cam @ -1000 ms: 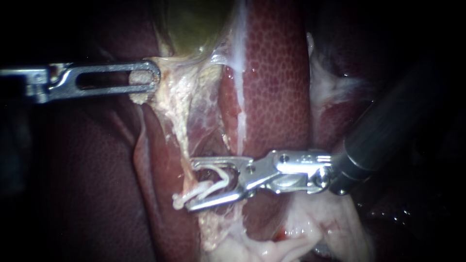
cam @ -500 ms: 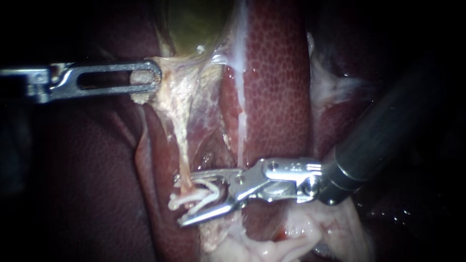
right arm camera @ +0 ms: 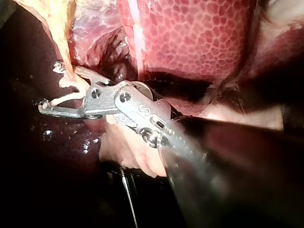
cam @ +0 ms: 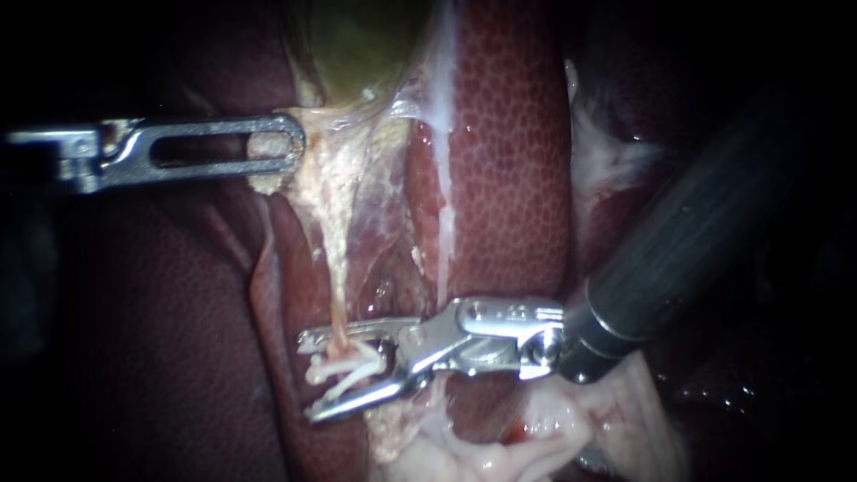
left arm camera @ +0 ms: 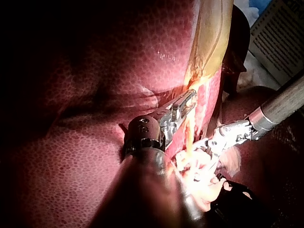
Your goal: Clipping second clip left tube
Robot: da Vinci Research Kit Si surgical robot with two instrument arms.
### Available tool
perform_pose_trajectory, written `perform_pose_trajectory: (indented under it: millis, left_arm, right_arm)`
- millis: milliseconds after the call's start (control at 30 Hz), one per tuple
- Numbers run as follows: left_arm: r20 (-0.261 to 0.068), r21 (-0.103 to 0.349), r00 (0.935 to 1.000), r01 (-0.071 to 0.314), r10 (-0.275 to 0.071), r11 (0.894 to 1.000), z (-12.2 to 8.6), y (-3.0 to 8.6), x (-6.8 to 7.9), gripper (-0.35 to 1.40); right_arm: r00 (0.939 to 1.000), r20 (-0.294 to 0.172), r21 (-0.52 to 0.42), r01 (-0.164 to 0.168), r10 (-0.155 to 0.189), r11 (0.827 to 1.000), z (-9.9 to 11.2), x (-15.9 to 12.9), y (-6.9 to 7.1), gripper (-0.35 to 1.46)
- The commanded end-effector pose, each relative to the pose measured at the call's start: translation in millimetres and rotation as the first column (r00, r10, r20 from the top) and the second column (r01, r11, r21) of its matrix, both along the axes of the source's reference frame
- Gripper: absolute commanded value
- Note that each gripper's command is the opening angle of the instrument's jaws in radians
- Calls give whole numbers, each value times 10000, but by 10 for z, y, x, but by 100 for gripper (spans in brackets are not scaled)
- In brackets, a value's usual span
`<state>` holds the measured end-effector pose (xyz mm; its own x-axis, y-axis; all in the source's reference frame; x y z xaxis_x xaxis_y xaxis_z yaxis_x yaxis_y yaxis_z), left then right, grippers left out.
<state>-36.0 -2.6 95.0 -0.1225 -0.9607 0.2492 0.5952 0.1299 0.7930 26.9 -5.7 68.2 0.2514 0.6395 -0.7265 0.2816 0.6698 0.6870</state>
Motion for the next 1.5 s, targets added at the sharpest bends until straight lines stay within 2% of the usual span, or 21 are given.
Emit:
perform_pose_trajectory:
  millis: [33, 300, 467, 800, 933, 1500]
  left_arm:
    - [-2, 0, 10000, 0, 0, 10000, 0, 0, 0, -35]
    - [-2, 0, 10000, -1, 1, 10000, 0, 0, 0, -35]
    - [-2, 0, 10000, 0, 0, 10000, 0, 0, 0, -35]
    - [-2, 0, 10000, 0, 0, 10000, 0, 0, 0, -35]
    - [-2, 0, 10000, 0, 0, 10000, 0, 0, 0, -35]
    - [-3, 0, 10000, 1, -1, 10000, 0, 0, 0, -35]
  right_arm:
    - [10000, 24, 41, -4, 3, 10000, 1, -1, 1, 52]
    - [10000, 16, 43, 9, -9, 10000, 4, -4, 2, 39]
    - [10000, 3, 46, 29, -29, 10000, 6, -9, 3, 15]
    - [10000, -2, 49, 35, -35, 10000, 10, -11, 6, -16]
    - [10000, 38, 160, 41, -42, 9999, 10, -12, 6, -35]
    - [9998, 181, 192, 104, -107, 9998, 8, -15, 9, -35]
